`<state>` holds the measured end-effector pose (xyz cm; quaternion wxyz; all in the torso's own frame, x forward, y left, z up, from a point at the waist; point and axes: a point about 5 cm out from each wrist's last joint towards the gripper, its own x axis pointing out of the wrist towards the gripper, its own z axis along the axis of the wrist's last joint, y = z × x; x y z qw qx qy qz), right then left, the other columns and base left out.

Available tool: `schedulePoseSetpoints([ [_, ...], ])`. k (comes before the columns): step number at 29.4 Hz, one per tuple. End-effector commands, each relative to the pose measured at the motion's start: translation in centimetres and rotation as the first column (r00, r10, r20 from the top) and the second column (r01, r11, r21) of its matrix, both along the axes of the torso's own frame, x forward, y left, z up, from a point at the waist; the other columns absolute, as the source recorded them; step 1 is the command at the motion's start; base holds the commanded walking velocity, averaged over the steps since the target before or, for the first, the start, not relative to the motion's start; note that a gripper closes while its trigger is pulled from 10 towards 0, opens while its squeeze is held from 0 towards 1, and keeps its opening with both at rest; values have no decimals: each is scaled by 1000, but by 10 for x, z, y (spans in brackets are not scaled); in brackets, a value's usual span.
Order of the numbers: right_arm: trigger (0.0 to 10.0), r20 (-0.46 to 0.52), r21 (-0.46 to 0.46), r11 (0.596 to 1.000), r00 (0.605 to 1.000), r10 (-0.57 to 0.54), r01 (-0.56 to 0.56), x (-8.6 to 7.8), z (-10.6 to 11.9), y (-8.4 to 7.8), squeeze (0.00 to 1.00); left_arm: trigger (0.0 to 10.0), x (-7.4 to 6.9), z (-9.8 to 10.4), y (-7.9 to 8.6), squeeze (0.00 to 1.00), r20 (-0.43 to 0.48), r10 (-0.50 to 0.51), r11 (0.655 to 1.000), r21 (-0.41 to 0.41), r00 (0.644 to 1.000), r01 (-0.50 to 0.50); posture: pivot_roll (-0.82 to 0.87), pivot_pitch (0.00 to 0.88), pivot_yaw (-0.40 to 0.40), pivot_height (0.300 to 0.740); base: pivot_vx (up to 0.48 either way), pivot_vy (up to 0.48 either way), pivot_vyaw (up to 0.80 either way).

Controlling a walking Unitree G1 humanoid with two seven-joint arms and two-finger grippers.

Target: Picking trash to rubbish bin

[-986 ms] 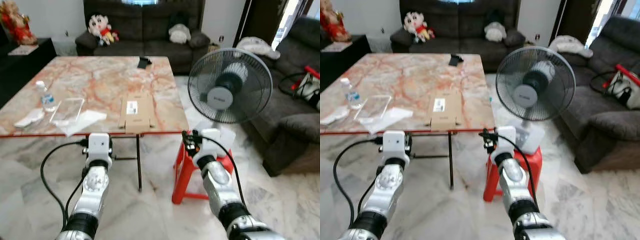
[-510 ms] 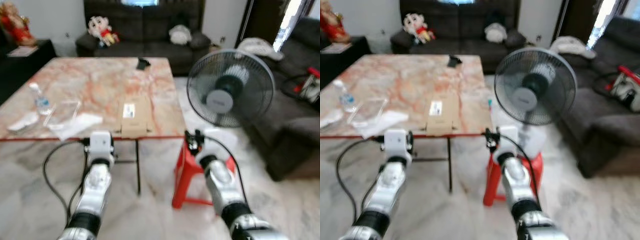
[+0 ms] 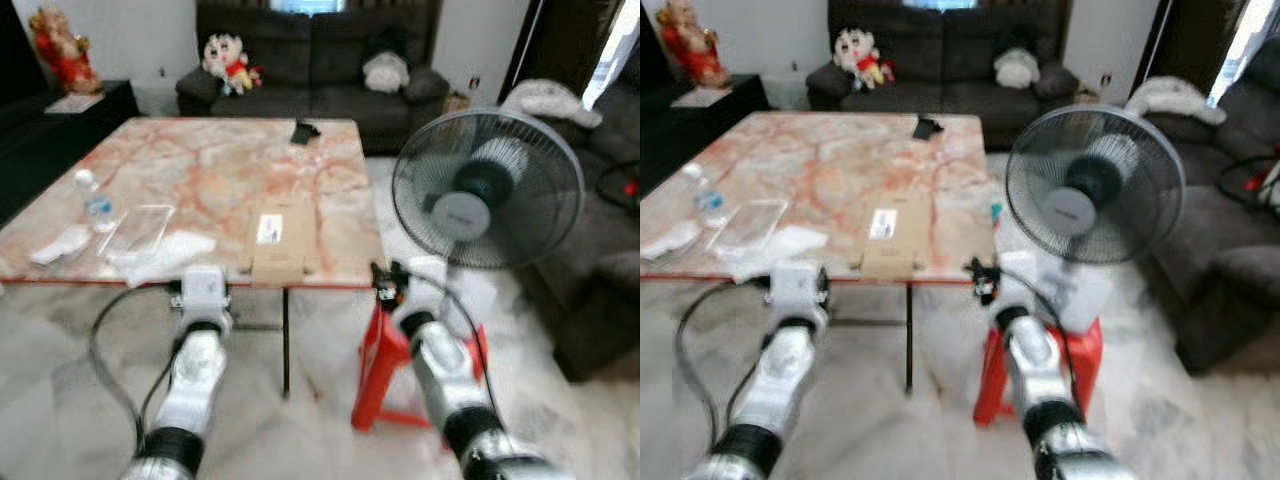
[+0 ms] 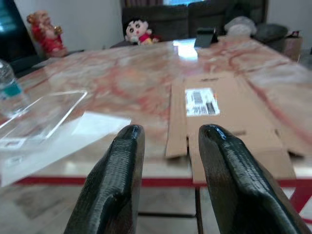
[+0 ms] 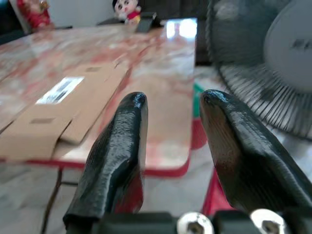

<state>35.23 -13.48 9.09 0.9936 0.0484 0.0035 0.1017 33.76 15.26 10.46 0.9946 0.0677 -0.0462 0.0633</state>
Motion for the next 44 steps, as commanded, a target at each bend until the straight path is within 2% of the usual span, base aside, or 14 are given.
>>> schedulePoseSetpoints([
  [1, 10000, 14, 17, 999, 1000, 27, -27, 3, 6, 12, 0, 10000, 2, 4, 10, 0, 7, 19, 1000, 10, 1000, -19, -29, 0, -42, 740, 330, 0, 0],
  [31, 10000, 1, 20, 999, 999, 39, -39, 1, 2, 15, 0, 10000, 2, 4, 7, 0, 7, 2, 1000, 14, 1000, -2, -28, 0, -40, 740, 327, 0, 0],
  [38, 10000, -1, 19, 999, 999, 44, -44, 1, 2, 15, 0, 10000, 2, 4, 5, 0, 13, -10, 1000, 14, 1000, 10, -28, 0, -41, 740, 0, 0, 0],
  [44, 10000, -3, 20, 999, 999, 49, -49, 0, 1, 17, 0, 10000, 4, 1, 0, 0, -24, -50, 999, 11, 998, 50, -29, 0, -42, 740, 0, 0, 0],
])
